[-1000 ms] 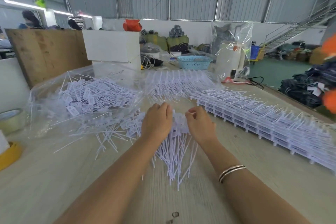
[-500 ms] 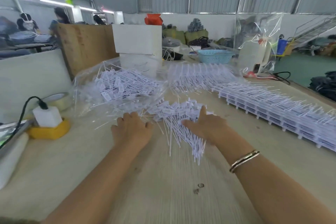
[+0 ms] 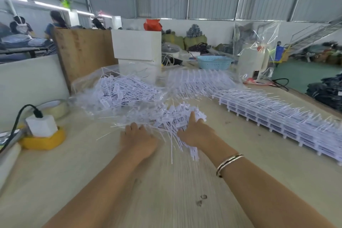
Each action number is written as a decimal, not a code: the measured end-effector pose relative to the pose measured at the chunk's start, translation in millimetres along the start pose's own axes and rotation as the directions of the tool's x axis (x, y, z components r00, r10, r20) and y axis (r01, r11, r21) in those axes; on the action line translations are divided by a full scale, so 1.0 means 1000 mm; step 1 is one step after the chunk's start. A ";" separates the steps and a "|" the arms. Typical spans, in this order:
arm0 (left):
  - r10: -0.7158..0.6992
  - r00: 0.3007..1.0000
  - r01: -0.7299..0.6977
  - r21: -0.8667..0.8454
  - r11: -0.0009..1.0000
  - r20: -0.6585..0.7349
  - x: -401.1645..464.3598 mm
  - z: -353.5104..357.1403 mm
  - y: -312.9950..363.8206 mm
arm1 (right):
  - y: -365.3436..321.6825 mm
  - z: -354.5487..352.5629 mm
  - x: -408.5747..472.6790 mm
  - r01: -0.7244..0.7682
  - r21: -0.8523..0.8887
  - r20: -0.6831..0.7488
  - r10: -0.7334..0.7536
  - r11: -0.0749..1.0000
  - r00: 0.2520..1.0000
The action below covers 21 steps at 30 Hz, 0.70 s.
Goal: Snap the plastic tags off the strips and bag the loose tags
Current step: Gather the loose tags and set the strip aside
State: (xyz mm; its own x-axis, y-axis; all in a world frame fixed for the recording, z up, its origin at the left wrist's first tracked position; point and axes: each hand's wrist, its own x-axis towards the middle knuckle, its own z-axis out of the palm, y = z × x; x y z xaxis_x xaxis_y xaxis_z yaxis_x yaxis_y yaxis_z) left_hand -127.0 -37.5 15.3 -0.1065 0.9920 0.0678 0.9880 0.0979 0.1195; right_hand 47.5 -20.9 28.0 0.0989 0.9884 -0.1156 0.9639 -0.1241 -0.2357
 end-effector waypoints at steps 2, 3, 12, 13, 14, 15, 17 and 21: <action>0.081 0.997 -0.081 -0.019 0.997 -0.007 -0.009 0.003 0.004 | 0.006 -0.004 -0.003 0.020 -0.002 0.018 -0.019 1.000 1.000; 0.116 0.993 -0.116 -0.047 0.992 -0.010 -0.013 0.004 0.004 | 0.010 -0.006 -0.005 0.032 -0.005 0.036 -0.032 0.999 0.999; -0.202 0.978 0.200 -0.033 0.979 -0.044 -0.005 -0.012 -0.056 | 0.022 -0.022 -0.005 -0.007 0.108 0.012 0.006 0.994 1.000; -0.211 0.976 0.211 0.009 0.977 -0.048 -0.003 -0.011 -0.057 | 0.017 -0.019 -0.003 -0.020 0.090 -0.008 0.021 0.996 1.000; -0.212 0.975 0.216 0.049 0.975 -0.063 -0.002 -0.013 -0.056 | 0.013 -0.017 -0.001 -0.031 0.076 -0.022 0.033 0.997 0.999; -0.206 0.976 0.212 0.084 0.974 -0.067 0.001 -0.016 -0.054 | 0.009 -0.015 0.002 -0.039 0.064 -0.031 0.042 0.997 0.999; -0.156 0.987 0.158 0.097 0.983 -0.020 0.005 -0.023 -0.048 | 0.004 -0.011 0.005 -0.046 0.042 -0.026 0.047 0.998 0.999; 0.054 0.992 -0.039 -0.124 0.992 0.118 0.004 -0.024 -0.025 | 0.003 -0.009 0.006 -0.021 0.058 0.051 0.018 0.998 0.999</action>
State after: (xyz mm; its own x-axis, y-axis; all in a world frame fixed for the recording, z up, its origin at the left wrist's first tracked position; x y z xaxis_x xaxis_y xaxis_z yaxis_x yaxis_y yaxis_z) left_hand -154.9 -38.1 36.6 -0.0394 0.9983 -0.0431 0.9699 0.0486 0.2386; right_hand 52.9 -14.2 35.7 0.1036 0.9801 -0.1693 0.9456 -0.1498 -0.2889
